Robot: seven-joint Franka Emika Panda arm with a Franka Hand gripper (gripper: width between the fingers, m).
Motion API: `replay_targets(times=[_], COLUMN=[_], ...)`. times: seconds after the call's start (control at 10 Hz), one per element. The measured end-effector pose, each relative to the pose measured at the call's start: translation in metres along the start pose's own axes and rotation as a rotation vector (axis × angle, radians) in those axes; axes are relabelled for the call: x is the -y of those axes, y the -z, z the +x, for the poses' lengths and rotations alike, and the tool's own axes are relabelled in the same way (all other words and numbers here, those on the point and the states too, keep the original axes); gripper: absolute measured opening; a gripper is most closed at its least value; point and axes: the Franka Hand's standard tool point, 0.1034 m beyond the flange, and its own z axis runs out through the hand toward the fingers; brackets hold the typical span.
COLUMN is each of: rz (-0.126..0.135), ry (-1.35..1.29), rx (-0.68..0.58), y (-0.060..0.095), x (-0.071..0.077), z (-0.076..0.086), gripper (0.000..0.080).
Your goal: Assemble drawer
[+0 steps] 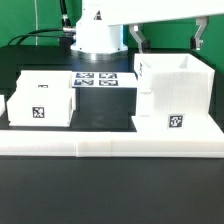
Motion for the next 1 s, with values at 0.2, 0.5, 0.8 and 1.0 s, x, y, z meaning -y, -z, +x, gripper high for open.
replay_targets(times=[0.2,0.5,0.8,1.0], rz=[-0.013,-0.039,-0.038,-0.039], ry=[0.236,0.283,0.292,0.291], rx=[0.002,-0.026,-0.024,-0.022], y=[0.003,0.0,-0.004,-0.004], x=[-0.03,-0.094,-0.106,-0.108], z=[0.005,0.014,0.015,0.015], gripper=[0.0649,0.0649,0.0649,0.0649])
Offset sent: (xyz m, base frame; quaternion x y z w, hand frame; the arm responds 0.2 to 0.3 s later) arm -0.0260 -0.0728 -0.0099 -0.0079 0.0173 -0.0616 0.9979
